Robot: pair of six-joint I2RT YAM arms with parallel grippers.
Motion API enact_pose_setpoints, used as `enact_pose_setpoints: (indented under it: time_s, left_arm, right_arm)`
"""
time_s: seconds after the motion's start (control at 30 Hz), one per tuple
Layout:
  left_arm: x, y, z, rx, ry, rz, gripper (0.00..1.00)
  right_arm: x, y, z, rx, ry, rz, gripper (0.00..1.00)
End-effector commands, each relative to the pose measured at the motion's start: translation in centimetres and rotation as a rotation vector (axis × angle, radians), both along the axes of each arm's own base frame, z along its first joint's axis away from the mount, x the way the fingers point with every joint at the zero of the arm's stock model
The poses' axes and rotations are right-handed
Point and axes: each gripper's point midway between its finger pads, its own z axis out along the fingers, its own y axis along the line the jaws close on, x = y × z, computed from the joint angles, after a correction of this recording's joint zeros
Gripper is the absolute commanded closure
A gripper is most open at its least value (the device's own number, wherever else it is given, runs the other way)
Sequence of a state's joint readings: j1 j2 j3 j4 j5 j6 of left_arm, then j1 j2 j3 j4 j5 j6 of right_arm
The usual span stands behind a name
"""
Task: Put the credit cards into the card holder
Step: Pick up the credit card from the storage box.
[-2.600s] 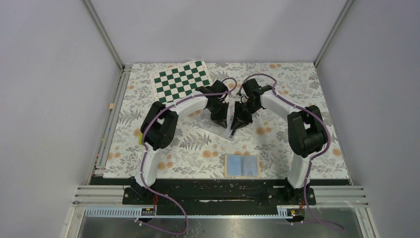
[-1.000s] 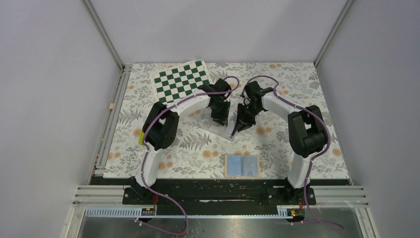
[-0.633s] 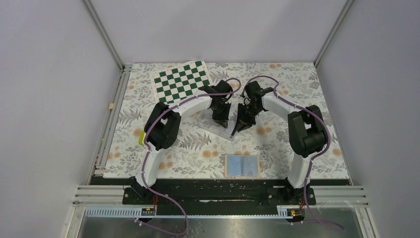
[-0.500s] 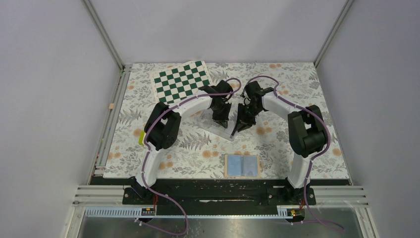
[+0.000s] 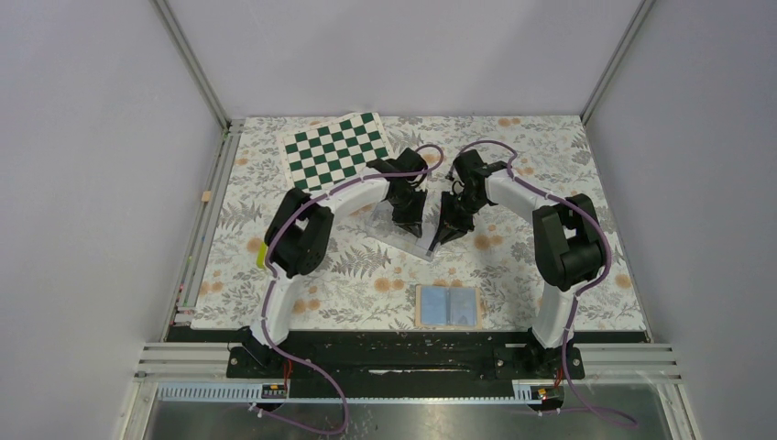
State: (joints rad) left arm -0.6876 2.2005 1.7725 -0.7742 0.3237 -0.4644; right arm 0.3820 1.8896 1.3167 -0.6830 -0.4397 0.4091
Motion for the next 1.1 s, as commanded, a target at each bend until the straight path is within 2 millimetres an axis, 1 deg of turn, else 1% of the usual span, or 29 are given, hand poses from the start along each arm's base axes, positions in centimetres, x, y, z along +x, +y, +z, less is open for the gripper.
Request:
enact_pose_setpoints:
  time_s: [0.0,0.27,0.43,0.73,0.83,0.9,1.0,1.07]
  left_arm:
    - [-0.8,-3.1,4.1,-0.186,-0.03,-0.047,1.0]
    - [-1.6,-3.1,5.9,-0.231,-0.047,-0.073,1.0]
    - [-1.9,-3.2,6.4,-0.262,-0.048,-0.074,1.0]
    - [-2.6,-3.2,5.3,-0.263,-0.011,-0.084,0.9]
    - [-2.5,-3.0,4.4,-0.238,-0.002,-0.078,0.87]
    - [-2.3,-3.0,4.0,-0.228,0.002,-0.071,0.89]
    - [-2.1,-3.1,3.8,-0.225,0.003,-0.066,1.0]
    - [-2.0,-2.9,4.1,-0.224,-0.008,-0.058,1.0]
  right_arm:
    - [-0.3,0.5,-0.3,0.027,0.022,0.015,0.76]
    - [-0.2,0.6,-0.2,0.032,0.02,0.017,0.76]
    - [-0.2,0.6,-0.2,0.032,0.022,0.016,0.76]
    - [-0.3,0.6,-0.2,0.032,0.023,0.02,0.76]
    - [-0.4,0.6,-0.2,0.031,0.026,0.019,0.76]
    - [-0.4,0.6,-0.2,0.031,0.026,0.02,0.76]
    - [-0.4,0.6,-0.1,0.032,0.022,0.02,0.76]
    - [-0.3,0.5,0.2,0.033,0.012,0.023,0.74]
